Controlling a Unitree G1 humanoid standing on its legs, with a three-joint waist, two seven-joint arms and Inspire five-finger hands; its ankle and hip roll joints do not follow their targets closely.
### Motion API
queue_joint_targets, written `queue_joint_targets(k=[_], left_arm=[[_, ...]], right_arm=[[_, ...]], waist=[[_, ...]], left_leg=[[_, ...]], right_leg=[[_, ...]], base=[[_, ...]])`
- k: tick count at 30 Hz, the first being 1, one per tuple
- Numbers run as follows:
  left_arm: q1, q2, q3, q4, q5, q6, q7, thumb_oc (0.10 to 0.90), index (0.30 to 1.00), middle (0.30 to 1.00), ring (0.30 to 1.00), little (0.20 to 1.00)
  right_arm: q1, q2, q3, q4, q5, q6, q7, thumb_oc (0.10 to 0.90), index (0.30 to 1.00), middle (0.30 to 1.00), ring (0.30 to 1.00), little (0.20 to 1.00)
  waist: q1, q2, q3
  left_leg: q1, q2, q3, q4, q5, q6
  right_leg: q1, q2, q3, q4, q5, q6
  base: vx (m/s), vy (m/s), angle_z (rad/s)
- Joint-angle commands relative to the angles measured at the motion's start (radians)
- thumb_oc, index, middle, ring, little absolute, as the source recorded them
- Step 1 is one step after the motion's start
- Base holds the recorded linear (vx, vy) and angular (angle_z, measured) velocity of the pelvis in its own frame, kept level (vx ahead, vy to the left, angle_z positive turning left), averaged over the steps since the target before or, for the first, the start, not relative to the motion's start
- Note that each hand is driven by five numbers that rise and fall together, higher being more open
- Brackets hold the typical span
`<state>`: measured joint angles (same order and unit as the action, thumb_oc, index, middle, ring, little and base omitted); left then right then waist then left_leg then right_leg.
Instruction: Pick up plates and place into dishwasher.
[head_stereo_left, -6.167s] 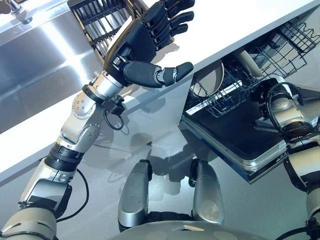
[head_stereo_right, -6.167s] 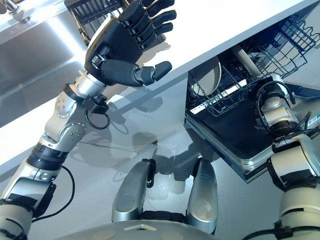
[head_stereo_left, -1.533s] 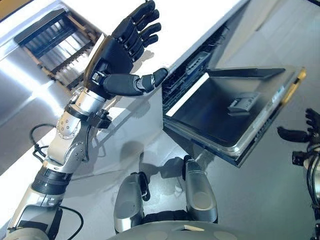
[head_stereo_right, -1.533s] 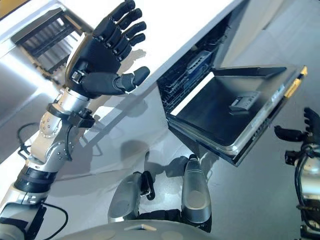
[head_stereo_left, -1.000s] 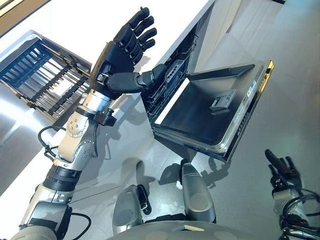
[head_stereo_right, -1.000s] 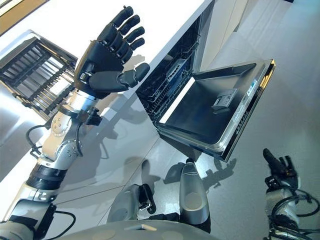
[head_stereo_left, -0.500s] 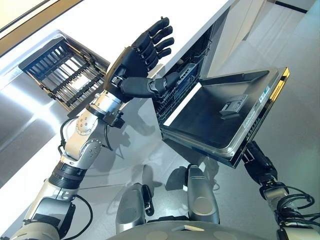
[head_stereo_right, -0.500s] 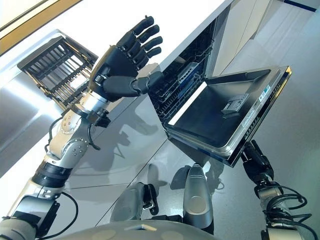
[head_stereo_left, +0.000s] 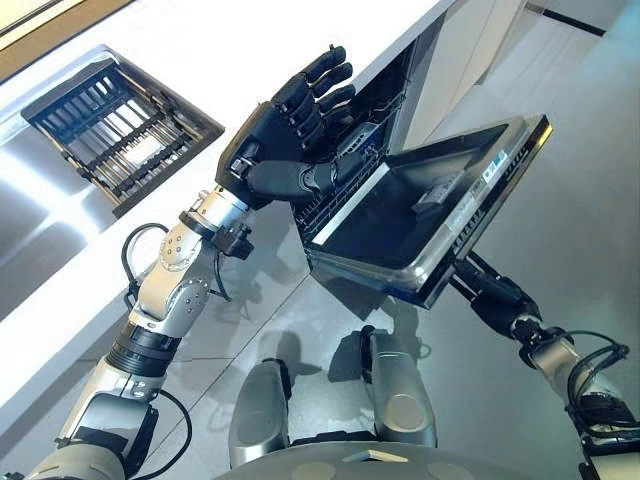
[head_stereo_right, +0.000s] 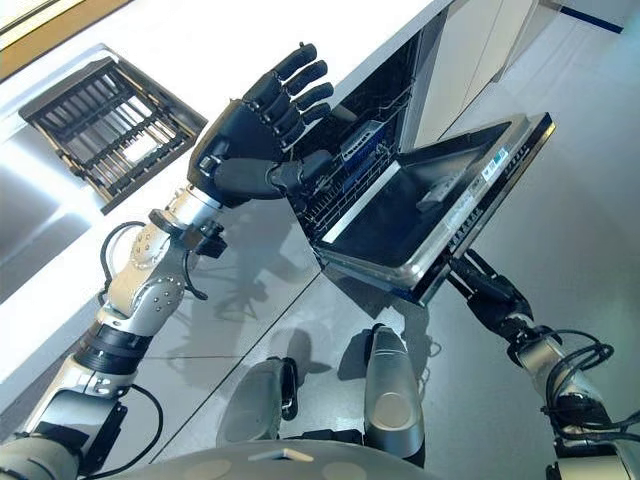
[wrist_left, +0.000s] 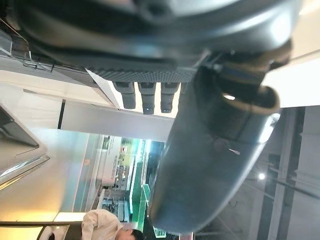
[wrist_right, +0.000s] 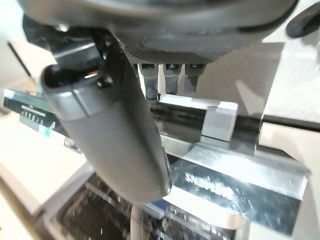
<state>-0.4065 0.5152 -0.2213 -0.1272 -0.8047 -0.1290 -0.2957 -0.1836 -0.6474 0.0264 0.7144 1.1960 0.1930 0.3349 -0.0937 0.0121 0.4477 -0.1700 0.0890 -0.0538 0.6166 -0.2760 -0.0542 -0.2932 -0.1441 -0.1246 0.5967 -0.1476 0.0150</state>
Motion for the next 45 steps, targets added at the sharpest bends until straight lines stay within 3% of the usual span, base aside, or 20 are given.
queue_joint_targets(k=[1, 23, 33, 37, 45], left_arm=[[-0.119, -0.011, 0.025, -0.047, -0.059, -0.076, -0.036, 0.8, 0.9, 0.9, 0.9, 0.9], [-0.135, -0.029, 0.037, -0.026, -0.096, -0.135, -0.069, 0.8, 0.9, 0.9, 0.9, 0.9], [-0.124, -0.023, 0.037, -0.032, -0.111, -0.139, -0.125, 0.8, 0.9, 0.9, 0.9, 0.9], [-0.118, -0.021, 0.037, -0.037, -0.125, -0.16, -0.152, 0.8, 0.9, 0.9, 0.9, 0.9], [-0.046, -0.05, 0.044, -0.062, -0.159, -0.208, -0.21, 0.8, 0.9, 0.9, 0.9, 0.9]], right_arm=[[-0.478, 0.127, 0.028, -0.189, 0.12, -0.071, 0.195, 0.8, 0.9, 0.9, 0.9, 0.9], [-0.579, 0.175, 0.063, -0.057, 0.085, -0.084, 0.155, 0.8, 0.9, 0.9, 0.9, 0.9], [-0.513, 0.176, 0.076, -0.041, 0.013, -0.107, 0.142, 0.8, 0.9, 0.9, 0.9, 0.9], [-0.417, 0.196, 0.078, -0.079, -0.001, -0.135, 0.139, 0.8, 0.9, 0.9, 0.9, 0.9], [-0.131, 0.259, 0.052, -0.173, -0.002, -0.198, 0.149, 0.8, 0.9, 0.9, 0.9, 0.9]], waist=[[0.098, -0.019, -0.052], [0.156, -0.025, -0.057], [0.147, -0.035, -0.081], [0.122, -0.042, -0.11], [0.059, -0.046, -0.21]], left_leg=[[-0.003, -0.044, 0.066, 0.087, -0.019, 0.059], [0.02, -0.079, 0.022, 0.103, -0.042, 0.065], [0.067, -0.074, 0.036, 0.017, -0.011, 0.059], [0.117, -0.058, 0.055, -0.09, 0.03, 0.05], [0.231, -0.025, 0.094, -0.407, 0.19, 0.018]], right_leg=[[0.15, -0.001, 0.034, 0.083, -0.074, -0.02], [0.192, -0.044, 0.006, 0.114, -0.101, -0.017], [0.22, -0.036, -0.003, 0.052, -0.078, -0.004], [0.255, -0.015, 0.003, -0.045, -0.048, 0.008], [0.322, 0.022, 0.036, -0.349, 0.084, 0.058]], base=[[0.09, -0.006, -0.07], [0.06, 0.018, 0.2], [0.0, 0.001, 0.0], [-0.01, -0.001, -0.03], [-0.02, -0.002, -0.22]])
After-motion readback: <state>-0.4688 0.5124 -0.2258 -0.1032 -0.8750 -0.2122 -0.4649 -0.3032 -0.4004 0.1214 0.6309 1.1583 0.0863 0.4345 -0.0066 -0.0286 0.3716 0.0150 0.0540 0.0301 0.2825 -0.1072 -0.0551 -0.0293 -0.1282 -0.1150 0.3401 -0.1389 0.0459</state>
